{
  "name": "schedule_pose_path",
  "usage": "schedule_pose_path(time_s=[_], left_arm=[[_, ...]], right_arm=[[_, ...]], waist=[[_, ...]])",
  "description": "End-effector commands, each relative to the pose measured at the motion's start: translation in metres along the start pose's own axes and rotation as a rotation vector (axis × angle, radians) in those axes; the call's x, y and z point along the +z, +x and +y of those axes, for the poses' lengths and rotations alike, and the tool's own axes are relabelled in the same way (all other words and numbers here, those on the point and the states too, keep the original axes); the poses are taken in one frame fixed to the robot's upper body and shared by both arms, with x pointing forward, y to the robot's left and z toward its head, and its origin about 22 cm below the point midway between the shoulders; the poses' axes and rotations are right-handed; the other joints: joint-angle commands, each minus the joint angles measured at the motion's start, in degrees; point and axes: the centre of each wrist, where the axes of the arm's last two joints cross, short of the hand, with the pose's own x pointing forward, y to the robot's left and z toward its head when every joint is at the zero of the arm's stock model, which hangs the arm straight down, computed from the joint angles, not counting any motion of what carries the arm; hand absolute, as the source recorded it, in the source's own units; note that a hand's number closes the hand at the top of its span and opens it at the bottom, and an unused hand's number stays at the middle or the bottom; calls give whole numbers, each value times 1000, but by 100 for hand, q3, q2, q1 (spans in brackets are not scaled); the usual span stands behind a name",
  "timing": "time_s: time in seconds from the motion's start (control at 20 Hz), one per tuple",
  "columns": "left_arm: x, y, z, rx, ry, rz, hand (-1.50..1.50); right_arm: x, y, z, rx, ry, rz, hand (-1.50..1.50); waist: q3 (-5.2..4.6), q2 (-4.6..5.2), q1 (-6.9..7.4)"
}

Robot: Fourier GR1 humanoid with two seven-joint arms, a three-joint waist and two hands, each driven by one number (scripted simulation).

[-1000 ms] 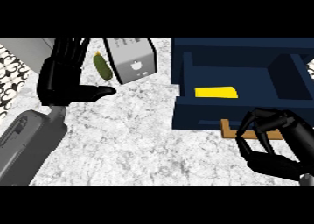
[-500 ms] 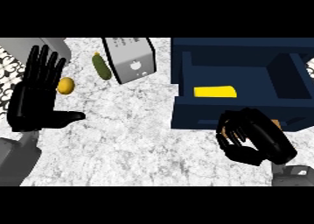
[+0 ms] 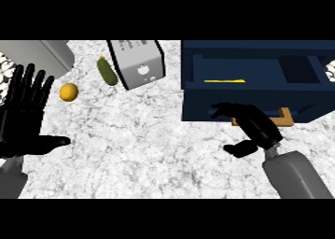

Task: Pick up the cup, place it into the drawer and close the drawer

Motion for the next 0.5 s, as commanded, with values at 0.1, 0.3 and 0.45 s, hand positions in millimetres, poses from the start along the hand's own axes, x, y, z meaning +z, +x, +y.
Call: schedule_pose_path(time_s=[0.1,0.3,0.45], left_arm=[[5,12,15,3,11,-2,-150],[23,10,46,23,-5,3,-150],[4,2,37,21,-11,-4,-150]], right_arm=[[-26,-25,13,12,56,38,-150],[-58,-35,10,-19,40,47,-150],[-72,-47,2,-48,36,51,-150]], waist=[[1,-6,-32],[2,17,62],[5,49,67]])
